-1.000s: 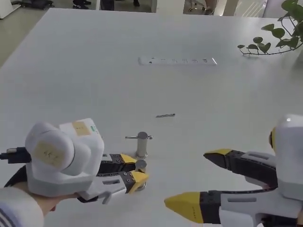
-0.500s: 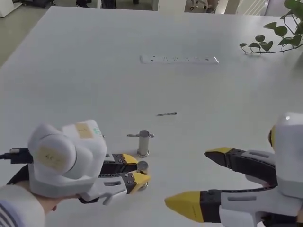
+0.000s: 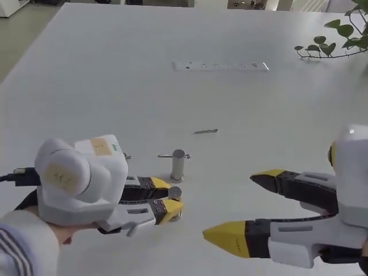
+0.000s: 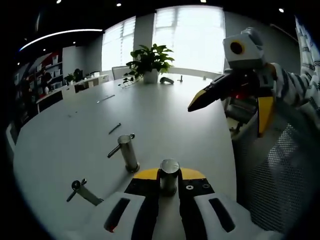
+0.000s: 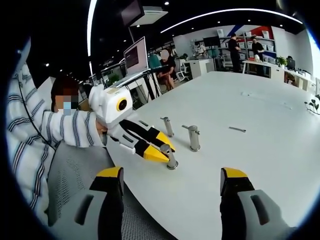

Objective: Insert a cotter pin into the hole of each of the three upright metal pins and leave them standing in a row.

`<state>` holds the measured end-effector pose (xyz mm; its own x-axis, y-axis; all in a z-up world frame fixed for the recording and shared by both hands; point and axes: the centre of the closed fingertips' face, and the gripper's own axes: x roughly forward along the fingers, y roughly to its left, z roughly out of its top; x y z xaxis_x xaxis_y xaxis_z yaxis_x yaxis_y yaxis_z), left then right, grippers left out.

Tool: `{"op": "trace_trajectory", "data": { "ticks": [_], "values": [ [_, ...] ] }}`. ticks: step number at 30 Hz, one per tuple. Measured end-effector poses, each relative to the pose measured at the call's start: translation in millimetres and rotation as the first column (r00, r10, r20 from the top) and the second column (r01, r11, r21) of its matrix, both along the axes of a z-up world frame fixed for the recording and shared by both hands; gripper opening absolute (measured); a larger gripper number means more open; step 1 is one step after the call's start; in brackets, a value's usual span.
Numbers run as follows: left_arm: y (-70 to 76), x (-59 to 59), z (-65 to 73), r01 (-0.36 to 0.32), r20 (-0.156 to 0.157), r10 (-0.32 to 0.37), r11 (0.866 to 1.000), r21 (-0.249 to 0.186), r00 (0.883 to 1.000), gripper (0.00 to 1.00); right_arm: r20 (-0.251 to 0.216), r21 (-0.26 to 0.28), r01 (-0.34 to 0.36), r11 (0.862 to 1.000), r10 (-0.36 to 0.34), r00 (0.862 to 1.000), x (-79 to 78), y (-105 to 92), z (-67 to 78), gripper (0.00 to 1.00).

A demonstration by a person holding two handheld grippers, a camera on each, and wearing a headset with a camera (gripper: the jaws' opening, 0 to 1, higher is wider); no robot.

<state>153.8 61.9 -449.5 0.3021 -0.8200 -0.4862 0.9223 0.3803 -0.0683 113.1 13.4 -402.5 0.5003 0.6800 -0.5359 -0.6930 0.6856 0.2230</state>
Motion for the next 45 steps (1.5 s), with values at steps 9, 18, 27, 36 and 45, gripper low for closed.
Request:
{"op": "trace_trajectory", "data": {
  "ticks": [9, 18, 27, 36, 45],
  "values": [
    [-0.9, -0.9, 20.9, -0.017, -0.019, 0.015, 0.995, -0.101, 1.0, 0.12, -0.001, -0.001, 0.002, 1.0, -0.002, 1.0, 0.7, -1.4, 0.3, 0.77],
    [7.6, -4.6, 46.9, -0.005, -0.002, 0.005, 0.986, -0.164, 1.0, 0.35, -0.003, -0.002, 0.003, 1.0, -0.003, 1.0, 3.5, -3.8, -0.1, 0.77],
    [21.0, -7.9, 53.2, -0.015, 0.041, 0.021, 0.988, -0.154, 0.999, 0.57, -0.011, -0.012, 0.002, 1.0, -0.002, 1.0, 6.9, -7.2, -3.5, 0.77],
    [35.5, -20.7, 56.0, -0.052, -0.042, 0.045, 0.983, -0.177, 0.998, 0.75, -0.002, -0.027, 0.005, 1.0, -0.005, 1.0, 15.4, -13.3, -1.6, 0.76],
    [40.7, -34.0, 40.1, -0.035, -0.082, 0.025, 0.992, -0.121, 0.996, 0.98, 0.001, -0.043, -0.002, 0.999, 0.002, 1.0, 21.9, -16.2, -2.1, 0.76]
  ]
}}
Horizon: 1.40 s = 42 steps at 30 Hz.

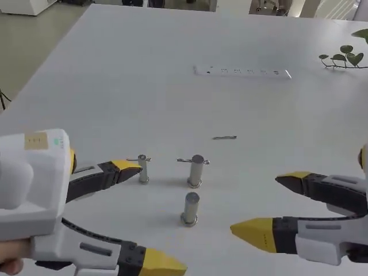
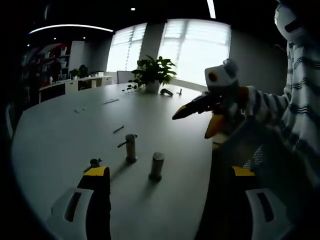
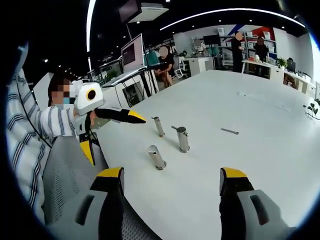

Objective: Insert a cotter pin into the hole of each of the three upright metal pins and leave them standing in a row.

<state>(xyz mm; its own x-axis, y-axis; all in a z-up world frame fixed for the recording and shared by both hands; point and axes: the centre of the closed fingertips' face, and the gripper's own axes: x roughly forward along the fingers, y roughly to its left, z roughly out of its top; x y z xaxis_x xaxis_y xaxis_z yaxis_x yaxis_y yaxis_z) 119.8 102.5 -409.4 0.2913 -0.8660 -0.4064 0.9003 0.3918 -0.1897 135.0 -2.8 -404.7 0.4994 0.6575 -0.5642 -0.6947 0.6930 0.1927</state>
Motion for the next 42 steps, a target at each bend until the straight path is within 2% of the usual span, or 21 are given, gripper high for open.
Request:
{"op": "trace_trajectory", "data": {
  "ticks": [4, 8, 11, 15, 19, 23, 26, 29, 34, 38, 41, 42],
  "values": [
    [-2.9, -0.7, -0.7, -0.005, -0.007, 0.005, 1.0, -0.017, 1.0, 0.99, 0.008, -0.01, -0.003, 1.0, 0.003, 1.0, 7.6, -3.3, 2.9, 0.76],
    [-4.7, -4.7, -3.4, 0.003, -0.021, -0.003, 1.0, -0.012, 1.0, 0.99, 0.026, -0.027, -0.012, 1.0, 0.012, 1.0, 17.9, -6.3, 7.7, 0.76],
    [-3.8, -5.8, -6.2, -0.004, -0.031, 0.004, 1.0, -0.006, 1.0, 0.99, 0.039, -0.067, -0.037, 0.997, 0.04, 0.998, 27.1, -9.6, 9.6, 0.76],
    [-3.5, -5.4, -5.1, -0.026, -0.046, 0.025, 0.999, -0.029, 0.999, 0.99, 0.051, -0.095, -0.061, 0.994, 0.066, 0.997, 37.7, -13.1, 13.9, 0.76],
    [-0.9, -4.2, -3.8, -0.042, -0.044, 0.041, 0.999, -0.028, 0.998, 0.99, 0.064, -0.133, -0.089, 0.987, 0.098, 0.993, 48.2, -16.4, 17.3, 0.76],
    [1.0, -4.1, -2.8, -0.057, -0.053, 0.056, 0.998, -0.03, 0.997, 0.99, 0.058, -0.199, -0.132, 0.971, 0.146, 0.988, 59.7, -22.6, 15.5, 0.76],
    [2.9, -4.5, -2.5, -0.064, -0.055, 0.062, 0.998, -0.028, 0.997, 0.99, 0.046, -0.26, -0.174, 0.95, 0.192, 0.98, 68.1, -27.3, 11.9, 0.76],
    [4.1, -4.4, -1.3, -0.072, -0.058, 0.07, 0.997, -0.03, 0.996, 0.99, 0.037, -0.295, -0.194, 0.936, 0.214, 0.976, 77.2, -29.3, 10.3, 0.76],
    [5.9, -3.1, 0.3, -0.095, -0.063, 0.093, 0.995, -0.036, 0.994, 0.99, 0.038, -0.328, -0.229, 0.916, 0.255, 0.966, 92.9, -26.9, 10.8, 0.73],
    [6.3, -6.3, -0.2, -0.085, -0.072, 0.083, 0.996, -0.025, 0.994, 0.99, 0.025, -0.344, -0.265, 0.901, 0.29, 0.957, 101.7, -24.3, 7.4, 0.69],
    [6.8, -5.6, 1.4, -0.089, -0.069, 0.088, 0.996, -0.022, 0.994, 0.99, 0.008, -0.366, -0.304, 0.88, 0.329, 0.944, 107.0, -22.5, 0.7, 0.67],
    [7.0, -5.0, 2.0, -0.092, -0.069, 0.09, 0.995, -0.025, 0.994, 0.99, -0.012, -0.379, -0.319, 0.869, 0.34, 0.94, 109.0, -23.0, -3.9, 0.65]
  ]
}}
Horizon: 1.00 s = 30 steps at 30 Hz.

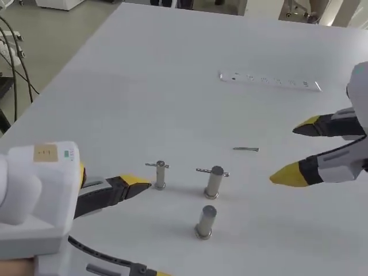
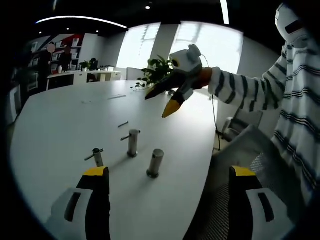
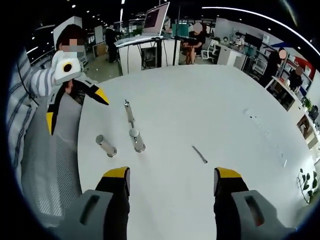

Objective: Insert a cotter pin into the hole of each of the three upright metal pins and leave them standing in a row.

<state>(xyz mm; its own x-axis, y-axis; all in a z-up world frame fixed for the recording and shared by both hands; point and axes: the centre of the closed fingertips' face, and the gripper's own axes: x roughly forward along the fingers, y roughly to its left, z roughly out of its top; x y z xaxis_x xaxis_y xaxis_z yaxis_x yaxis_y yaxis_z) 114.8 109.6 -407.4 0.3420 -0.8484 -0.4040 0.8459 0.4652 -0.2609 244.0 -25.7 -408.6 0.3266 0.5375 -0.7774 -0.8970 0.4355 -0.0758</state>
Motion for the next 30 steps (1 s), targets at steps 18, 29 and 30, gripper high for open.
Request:
{"op": "trace_trajectory", "data": {
  "ticks": [18, 29, 30],
  "values": [
    [4.1, -2.7, 1.4, -0.021, -0.001, 0.021, 1.0, 0.009, 1.0, 0.99, -0.04, -0.109, -0.142, 0.984, 0.138, 0.99, 29.1, 11.2, -27.8, 0.51],
    [7.7, -3.9, -1.7, -0.038, -0.012, 0.039, 0.999, 0.019, 0.999, 0.99, -0.065, -0.168, -0.221, 0.961, 0.213, 0.975, 37.1, 22.0, -40.0, 0.41],
    [8.3, -3.4, -2.1, -0.04, -0.007, 0.04, 0.999, 0.026, 0.999, 0.99, -0.068, -0.175, -0.23, 0.957, 0.222, 0.973, 37.8, 22.1, -41.0, 0.4]
  ]
}}
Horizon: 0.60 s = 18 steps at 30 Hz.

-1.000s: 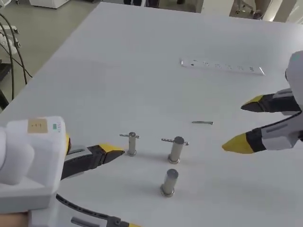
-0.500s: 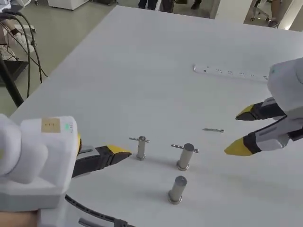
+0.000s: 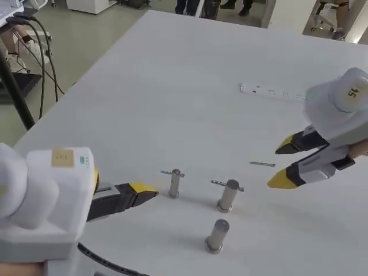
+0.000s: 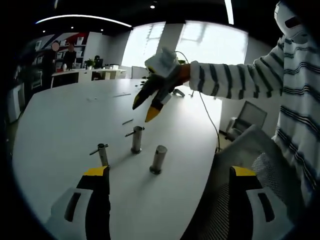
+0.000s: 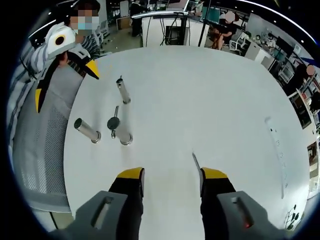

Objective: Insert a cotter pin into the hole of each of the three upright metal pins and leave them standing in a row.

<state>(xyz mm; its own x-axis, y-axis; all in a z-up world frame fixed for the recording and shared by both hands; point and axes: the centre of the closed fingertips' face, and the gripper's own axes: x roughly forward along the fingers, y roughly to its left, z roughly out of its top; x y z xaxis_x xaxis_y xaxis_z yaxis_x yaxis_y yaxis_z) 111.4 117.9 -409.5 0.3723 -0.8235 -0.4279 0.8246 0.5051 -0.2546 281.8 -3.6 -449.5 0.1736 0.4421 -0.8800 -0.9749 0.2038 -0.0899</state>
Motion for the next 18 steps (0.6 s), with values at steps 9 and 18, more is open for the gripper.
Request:
{"op": "trace_trajectory", "data": {
  "ticks": [9, 18],
  "values": [
    [5.0, 3.5, 3.4, -0.023, 0.031, 0.022, 0.999, 0.026, 0.999, 0.99, -0.028, -0.034, 0.001, 0.999, -0.002, 1.0, 9.3, 3.5, -13.9, 0.38],
    [11.4, 5.6, 4.0, -0.035, 0.044, 0.033, 0.998, 0.044, 0.998, 0.96, -0.022, -0.061, 0.051, 0.997, -0.053, 0.998, 32.2, -2.6, -32.4, 0.24]
  ]
}}
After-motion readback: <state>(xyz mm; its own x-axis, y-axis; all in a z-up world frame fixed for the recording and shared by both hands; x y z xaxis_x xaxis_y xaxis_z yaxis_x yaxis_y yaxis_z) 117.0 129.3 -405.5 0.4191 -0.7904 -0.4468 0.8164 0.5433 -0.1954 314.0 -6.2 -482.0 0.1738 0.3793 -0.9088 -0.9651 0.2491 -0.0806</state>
